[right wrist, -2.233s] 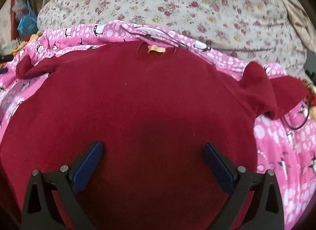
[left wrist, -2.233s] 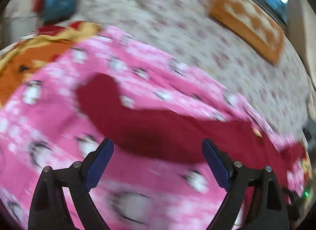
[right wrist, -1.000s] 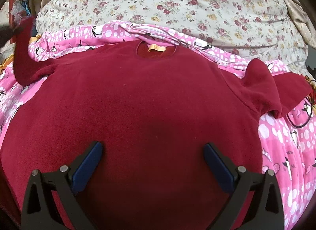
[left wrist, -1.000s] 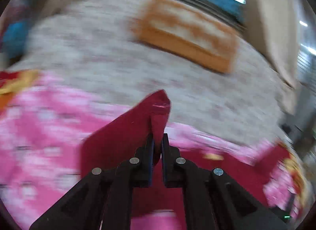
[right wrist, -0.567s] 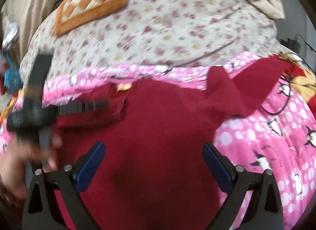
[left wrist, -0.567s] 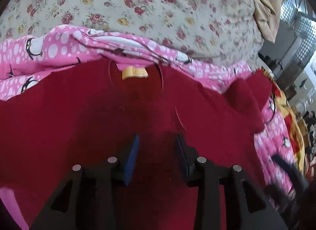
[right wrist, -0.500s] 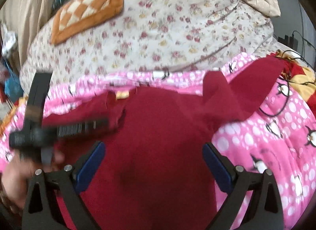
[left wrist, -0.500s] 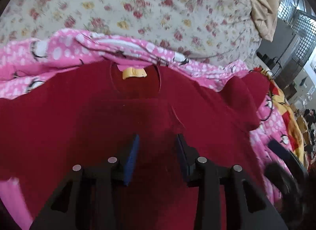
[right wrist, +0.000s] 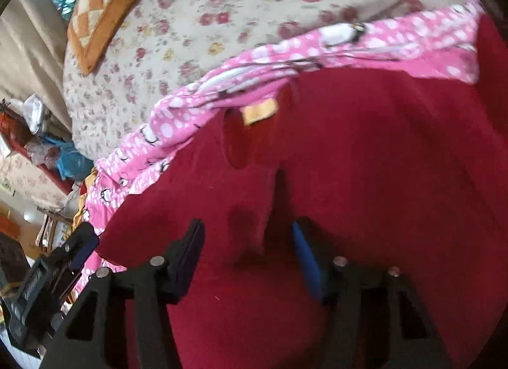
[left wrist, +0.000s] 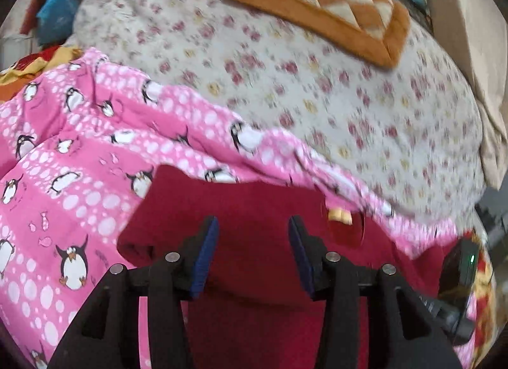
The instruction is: Fold small clothes
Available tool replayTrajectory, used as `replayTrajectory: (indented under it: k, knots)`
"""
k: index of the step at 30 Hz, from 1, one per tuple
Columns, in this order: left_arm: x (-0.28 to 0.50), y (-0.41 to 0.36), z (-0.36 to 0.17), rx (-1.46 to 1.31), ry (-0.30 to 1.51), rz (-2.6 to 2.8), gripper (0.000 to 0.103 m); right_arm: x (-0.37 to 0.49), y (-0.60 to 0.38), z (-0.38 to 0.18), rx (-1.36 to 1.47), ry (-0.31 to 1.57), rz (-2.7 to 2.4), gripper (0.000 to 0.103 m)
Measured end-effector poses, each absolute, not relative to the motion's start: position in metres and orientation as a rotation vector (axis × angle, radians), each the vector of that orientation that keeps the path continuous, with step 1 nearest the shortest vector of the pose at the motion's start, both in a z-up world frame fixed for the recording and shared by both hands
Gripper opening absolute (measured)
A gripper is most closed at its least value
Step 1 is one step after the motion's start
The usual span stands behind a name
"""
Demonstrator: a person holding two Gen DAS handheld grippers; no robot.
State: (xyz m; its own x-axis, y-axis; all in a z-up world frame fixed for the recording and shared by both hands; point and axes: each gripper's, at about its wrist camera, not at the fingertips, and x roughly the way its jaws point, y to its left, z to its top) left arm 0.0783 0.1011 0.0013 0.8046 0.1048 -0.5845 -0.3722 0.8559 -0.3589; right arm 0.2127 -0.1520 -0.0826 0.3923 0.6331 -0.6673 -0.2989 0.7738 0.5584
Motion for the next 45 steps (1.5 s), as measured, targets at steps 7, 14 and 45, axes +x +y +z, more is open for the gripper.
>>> replayTrajectory:
  k: [7, 14, 45]
  knots:
    - [0.059, 0.133, 0.012, -0.523, 0.484, 0.354, 0.028, 0.212, -0.182, -0.057, 0.395, 0.941, 0.554, 0.007]
    - [0.056, 0.161, -0.006, -0.615, 0.525, 0.417, 0.028, 0.213, -0.259, -0.042, 0.386, 0.917, 0.347, 0.007]
    - [0.126, 0.079, -0.023, -0.280, 0.715, 0.276, 0.029, 0.205, -0.221, -0.045, 0.036, 0.978, 0.281, 0.049]
